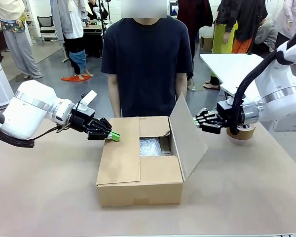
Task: Wrap the clocks to prevent damage.
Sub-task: Push the left (or right) flap of the Package Box to close it.
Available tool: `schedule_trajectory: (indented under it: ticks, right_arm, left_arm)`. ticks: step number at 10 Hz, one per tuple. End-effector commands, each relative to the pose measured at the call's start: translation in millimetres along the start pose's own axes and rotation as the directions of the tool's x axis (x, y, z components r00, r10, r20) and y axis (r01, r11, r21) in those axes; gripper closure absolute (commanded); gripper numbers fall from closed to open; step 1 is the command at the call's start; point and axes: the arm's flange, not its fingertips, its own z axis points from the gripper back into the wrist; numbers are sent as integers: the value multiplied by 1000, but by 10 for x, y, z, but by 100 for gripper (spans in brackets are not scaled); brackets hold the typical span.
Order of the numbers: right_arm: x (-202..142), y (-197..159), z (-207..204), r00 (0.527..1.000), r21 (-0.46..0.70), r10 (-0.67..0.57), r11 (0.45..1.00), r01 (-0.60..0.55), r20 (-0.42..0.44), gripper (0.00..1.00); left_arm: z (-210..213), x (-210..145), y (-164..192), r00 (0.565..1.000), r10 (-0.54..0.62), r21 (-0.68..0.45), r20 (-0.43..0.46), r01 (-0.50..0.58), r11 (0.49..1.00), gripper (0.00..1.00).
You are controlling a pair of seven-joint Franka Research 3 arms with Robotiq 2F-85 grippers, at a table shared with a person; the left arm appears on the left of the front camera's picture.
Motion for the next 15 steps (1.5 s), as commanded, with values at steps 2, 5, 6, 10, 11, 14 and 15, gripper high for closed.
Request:
schedule_trajectory:
  ticks: [2, 5, 6, 10, 11, 14, 15]
  right_arm:
    - [84, -50, -316, 999, 8, 36, 999, -36, -13, 99]
    - [-88, -143, -639, 999, 58, -6, 998, 9, -54, 99]
    - [-191, -163, -760, 996, 75, -22, 997, 29, -86, 99]
    - [-534, -239, -909, 986, 72, -91, 992, 102, -142, 99]
    - [-538, -243, -905, 986, 68, -90, 993, 101, -143, 99]
    - [-403, -169, -862, 993, 90, -75, 992, 83, -89, 99]
    - [-403, -169, -862, 993, 90, -75, 992, 83, -89, 99]
  left_arm:
    - [-26, -33, 22, 1000, 5, 1, -2, -5, 1000, 100]
    - [-26, -33, 22, 1000, 5, 1, -2, -5, 1000, 100]
    - [-26, -33, 22, 1000, 5, 1, -2, -5, 1000, 100]
    - [-26, -33, 22, 1000, 5, 1, -2, -5, 1000, 100]
    - [-26, -33, 22, 1000, 5, 1, -2, -5, 1000, 100]
    - [-26, -33, 22, 1000, 5, 1, -2, -5, 1000, 100]
    - [-26, -33, 22, 1000, 5, 1, -2, -5, 1000, 100]
